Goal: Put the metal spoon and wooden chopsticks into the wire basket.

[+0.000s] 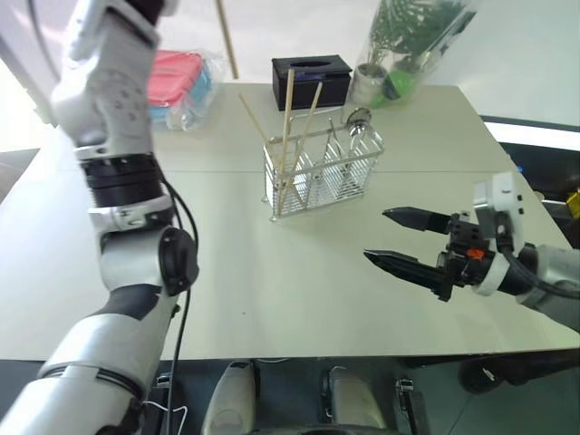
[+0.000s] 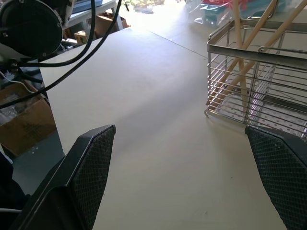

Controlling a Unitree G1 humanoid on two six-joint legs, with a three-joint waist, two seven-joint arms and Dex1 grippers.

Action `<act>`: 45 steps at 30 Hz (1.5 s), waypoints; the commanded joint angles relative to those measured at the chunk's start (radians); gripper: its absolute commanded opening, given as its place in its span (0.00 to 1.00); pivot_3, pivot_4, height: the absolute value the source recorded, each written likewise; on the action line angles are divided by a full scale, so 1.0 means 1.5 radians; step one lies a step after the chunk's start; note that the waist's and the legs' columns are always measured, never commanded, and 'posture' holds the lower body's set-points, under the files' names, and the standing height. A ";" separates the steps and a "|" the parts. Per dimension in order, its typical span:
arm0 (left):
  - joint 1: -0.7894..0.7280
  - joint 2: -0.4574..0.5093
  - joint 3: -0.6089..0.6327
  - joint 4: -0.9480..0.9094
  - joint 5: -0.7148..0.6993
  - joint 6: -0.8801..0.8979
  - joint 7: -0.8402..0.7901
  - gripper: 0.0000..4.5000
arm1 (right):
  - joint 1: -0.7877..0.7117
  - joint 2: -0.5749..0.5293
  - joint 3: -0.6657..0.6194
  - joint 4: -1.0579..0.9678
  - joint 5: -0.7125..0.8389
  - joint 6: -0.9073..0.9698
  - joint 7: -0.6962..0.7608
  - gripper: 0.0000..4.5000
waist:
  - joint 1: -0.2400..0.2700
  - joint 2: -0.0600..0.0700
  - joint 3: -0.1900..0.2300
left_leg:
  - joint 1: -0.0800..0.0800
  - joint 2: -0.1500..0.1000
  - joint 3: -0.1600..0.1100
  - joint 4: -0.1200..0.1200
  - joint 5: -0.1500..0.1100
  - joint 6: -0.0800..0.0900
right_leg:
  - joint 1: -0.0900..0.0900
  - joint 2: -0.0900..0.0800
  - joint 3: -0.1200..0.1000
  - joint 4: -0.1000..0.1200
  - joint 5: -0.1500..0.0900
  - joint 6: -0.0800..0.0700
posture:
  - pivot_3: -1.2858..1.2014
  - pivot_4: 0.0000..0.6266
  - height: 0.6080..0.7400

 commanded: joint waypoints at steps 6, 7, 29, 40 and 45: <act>0.067 -0.065 -0.084 0.066 0.045 -0.116 -0.014 0.01 | 0.018 0.007 -0.040 -0.031 0.037 -0.008 -0.039 1.00 | -0.002 0.000 0.000 | 0.000 0.000 0.000 0.000 0.000 0.000 | -0.001 0.000 0.000 0.001 0.000 0.000 | 0.52 0.24 0.77; 0.074 -0.069 -0.091 0.070 0.049 -0.123 -0.018 0.01 | 0.024 0.007 -0.045 -0.034 0.039 -0.009 -0.044 1.00 | -0.002 0.000 0.000 | -0.001 0.000 0.000 0.000 0.000 0.000 | -0.001 0.000 0.000 0.001 0.000 0.000 | 0.52 0.24 0.77; 0.218 -0.096 -0.139 0.027 0.071 -0.111 -0.008 0.70 | 0.013 0.003 -0.050 -0.015 0.061 -0.015 -0.072 1.00 | 0.000 0.000 0.000 | -0.001 0.000 0.000 0.000 0.000 0.000 | -0.001 0.000 0.000 0.000 -0.001 -0.002 | 0.52 0.24 0.77; 0.109 0.203 -0.082 -0.049 -0.078 0.186 -0.215 0.79 | -0.029 -0.002 -0.027 0.033 -0.007 -0.022 -0.045 1.00 | -0.008 0.002 0.000 | 0.000 0.000 0.000 -0.001 0.000 0.000 | -0.002 0.000 0.000 0.001 -0.001 -0.002 | 0.52 0.24 0.77; 0.189 0.395 -0.130 -0.115 -0.078 0.190 -0.453 0.79 | -0.047 0.007 -0.010 0.056 -0.041 -0.027 -0.023 1.00 | -0.007 0.002 0.000 | 0.000 0.000 0.000 -0.001 0.000 0.000 | -0.002 0.000 0.000 0.001 -0.002 -0.003 | 0.52 0.24 0.77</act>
